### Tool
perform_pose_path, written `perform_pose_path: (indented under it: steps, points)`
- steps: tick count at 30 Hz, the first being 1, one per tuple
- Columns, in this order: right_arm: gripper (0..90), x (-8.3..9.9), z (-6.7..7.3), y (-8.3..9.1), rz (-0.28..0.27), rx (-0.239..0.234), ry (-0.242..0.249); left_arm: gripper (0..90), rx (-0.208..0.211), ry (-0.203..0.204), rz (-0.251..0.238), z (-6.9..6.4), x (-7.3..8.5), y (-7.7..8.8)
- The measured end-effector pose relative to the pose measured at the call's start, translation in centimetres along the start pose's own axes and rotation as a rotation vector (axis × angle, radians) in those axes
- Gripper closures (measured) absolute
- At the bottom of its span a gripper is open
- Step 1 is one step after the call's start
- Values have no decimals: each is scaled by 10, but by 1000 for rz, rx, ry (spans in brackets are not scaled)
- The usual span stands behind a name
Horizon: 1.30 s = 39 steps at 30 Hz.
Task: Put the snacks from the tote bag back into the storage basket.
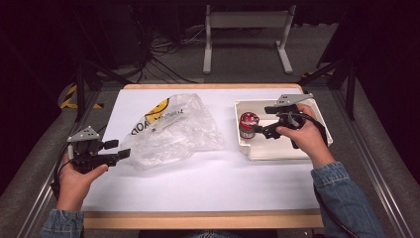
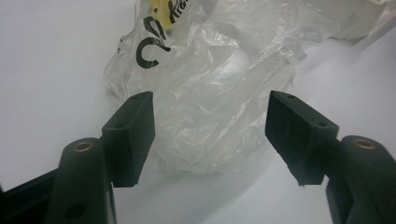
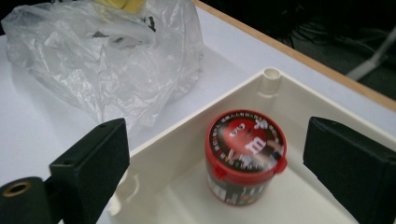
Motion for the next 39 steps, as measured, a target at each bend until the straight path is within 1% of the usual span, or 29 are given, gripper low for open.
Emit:
perform_pose_path:
  steps: [2, 4, 6, 7, 9, 11, 12, 14, 15, 16, 17, 19, 20, 22, 23, 24, 26, 27, 28, 31, 34, 35, 37, 39]
  points:
    - [67, 3, 5, 7, -8, 1, -3, 321, 0, -1, 4, -2, 2, 1]
    - [66, 6, 9, 12, -15, 8, 12, 314, 3, 4, 1, -5, 4, 1]
    - [57, 14, 14, 20, -14, 9, 17, 297, 4, 1, 5, -7, 5, 1]
    - [57, 14, 14, 20, -14, 9, 17, 297, 4, -2, 4, -8, 6, 1]
    - [57, 19, 18, 25, -14, 19, 19, 284, -12, 2, -5, -10, 6, 2]
    - [60, 26, 21, 29, -8, 29, 12, 277, -13, 6, -12, -11, 7, 2]
    - [61, 32, 24, 32, -5, 38, 13, 275, -11, -1, -12, -15, 7, 1]
    - [61, 36, 26, 34, -5, 40, 13, 274, -10, -3, -10, -17, 8, 1]
    - [61, 42, 28, 36, -5, 42, 9, 266, -14, -10, -5, -20, 9, 1]
    - [61, 42, 28, 36, -5, 42, 9, 257, -14, -10, -5, -20, 9, 1]
    - [61, 48, 30, 38, -12, 44, 6, 254, -14, -7, -1, -21, 9, 1]
    - [60, 51, 31, 39, -13, 49, 7, 254, -11, -10, -5, -23, 10, 1]
    - [57, 57, 32, 39, -13, 61, 12, 252, -4, -9, -7, -24, 10, 1]
    - [57, 60, 33, 39, -13, 61, 12, 251, -2, -8, -9, -25, 11, 0]
    - [51, 63, 34, 38, -14, 55, 11, 248, 0, -5, -8, -26, 12, -1]
    - [48, 66, 35, 37, -15, 49, 8, 243, -7, -4, -10, -26, 14, -1]
    - [44, 72, 35, 35, -21, 42, 8, 240, -7, 10, -12, -27, 17, -2]
    - [39, 77, 36, 34, -38, 36, 3, 240, -7, 8, -15, -27, 19, -3]
    - [37, 79, 36, 34, -48, 32, 1, 240, -9, 15, -15, -28, 23, -4]
    - [30, 85, 36, 32, -55, 26, -4, 239, -2, 19, -14, -28, 27, -6]
    - [30, 92, 36, 29, -65, 41, 12, 238, -3, 18, -16, -29, 34, -8]
    - [30, 97, 36, 29, -83, 41, 22, 238, -3, 25, -17, -30, 36, -9]
    - [29, 100, 37, 28, -87, 38, 17, 238, 1, 26, -23, -30, 39, -10]
    - [26, 105, 36, 27, -97, 47, 23, 238, 0, 24, -32, -31, 43, -10]
Point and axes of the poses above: each handheld gripper's, and its own axes: y roughly backward along the jaws, x roughly out of its underside, z roughly to its left, the point moved 1 cm from there along -y, roughly forward along the jaws, and after that the axes turned 12 degrees about -y, right-handed, at the moved point
